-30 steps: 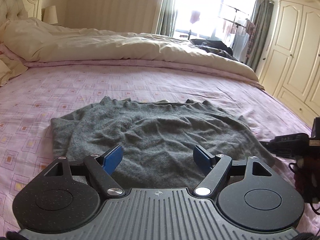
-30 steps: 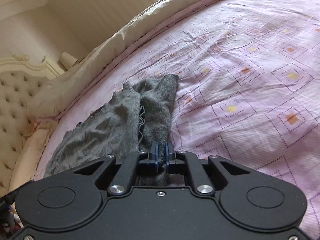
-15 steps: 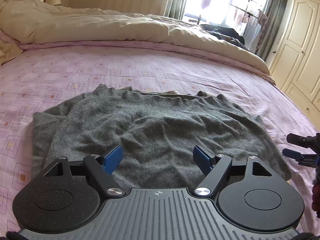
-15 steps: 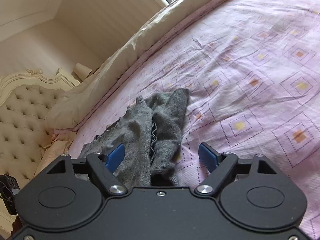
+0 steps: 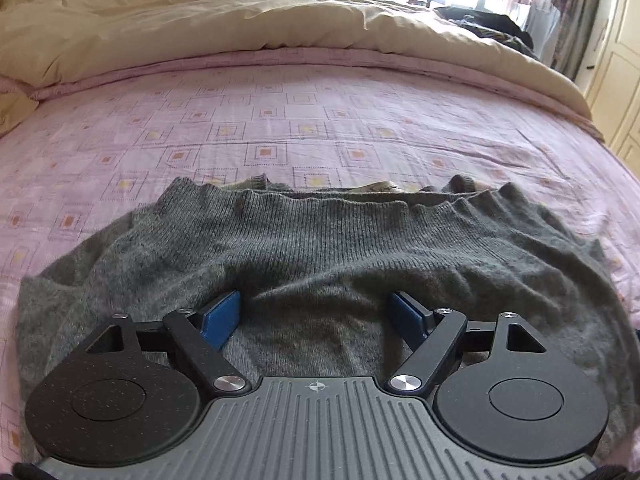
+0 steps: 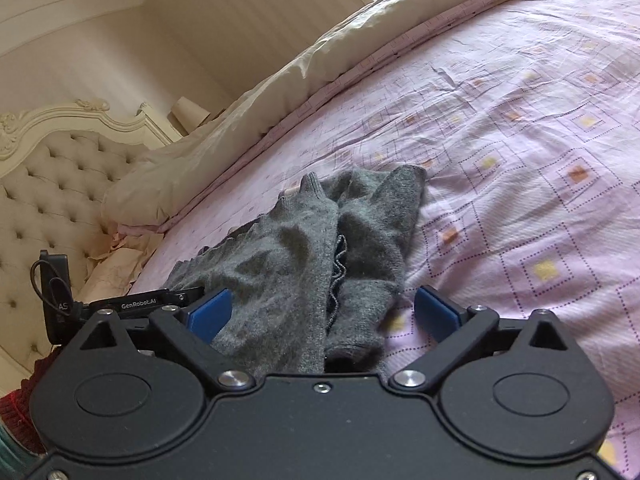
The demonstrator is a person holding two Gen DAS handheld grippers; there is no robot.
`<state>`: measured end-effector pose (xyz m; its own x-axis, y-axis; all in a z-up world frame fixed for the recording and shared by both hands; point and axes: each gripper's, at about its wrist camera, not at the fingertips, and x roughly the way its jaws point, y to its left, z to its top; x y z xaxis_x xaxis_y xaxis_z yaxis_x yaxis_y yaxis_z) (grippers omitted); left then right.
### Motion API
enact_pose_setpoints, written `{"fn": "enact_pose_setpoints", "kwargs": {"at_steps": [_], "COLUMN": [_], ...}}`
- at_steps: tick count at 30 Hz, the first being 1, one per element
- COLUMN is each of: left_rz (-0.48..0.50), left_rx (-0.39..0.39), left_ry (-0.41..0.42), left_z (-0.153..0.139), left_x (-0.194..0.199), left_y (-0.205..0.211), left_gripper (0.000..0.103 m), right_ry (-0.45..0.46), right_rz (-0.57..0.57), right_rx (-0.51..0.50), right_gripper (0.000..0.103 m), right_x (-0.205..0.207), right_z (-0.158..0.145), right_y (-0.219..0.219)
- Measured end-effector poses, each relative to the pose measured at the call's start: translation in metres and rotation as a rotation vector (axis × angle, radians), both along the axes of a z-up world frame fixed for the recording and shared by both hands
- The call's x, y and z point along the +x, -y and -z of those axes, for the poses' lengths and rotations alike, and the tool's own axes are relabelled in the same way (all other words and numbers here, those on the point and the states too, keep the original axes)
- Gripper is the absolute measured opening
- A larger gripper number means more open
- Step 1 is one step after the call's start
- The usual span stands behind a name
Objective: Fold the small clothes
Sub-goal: 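Move the right gripper to the side edge of the folded sweater, then close the right gripper on the sweater side edge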
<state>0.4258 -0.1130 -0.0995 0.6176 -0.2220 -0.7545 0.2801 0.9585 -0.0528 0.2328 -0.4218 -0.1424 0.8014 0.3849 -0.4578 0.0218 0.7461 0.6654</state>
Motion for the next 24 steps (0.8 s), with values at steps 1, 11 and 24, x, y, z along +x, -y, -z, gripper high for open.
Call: {"fn": "enact_pose_setpoints", "kwargs": {"at_steps": [1, 11, 24], "left_rz": [0.007, 0.01, 0.057], "left_rx": [0.015, 0.011, -0.106], "left_ry": [0.004, 0.019, 0.015], "left_z": [0.001, 0.003, -0.031], "left_x": [0.001, -0.002, -0.051], "left_y": [0.003, 0.002, -0.011], "left_gripper": [0.083, 0.086, 0.083], "right_ry": [0.002, -0.065, -0.1], "right_rz": [-0.005, -0.034, 0.011], "right_rx": [0.003, 0.154, 0.122], "right_gripper": [0.101, 0.042, 0.026], "right_x": [0.0, 0.035, 0.033], "right_z": [0.0, 0.016, 0.011], "right_y": [0.0, 0.002, -0.004]}}
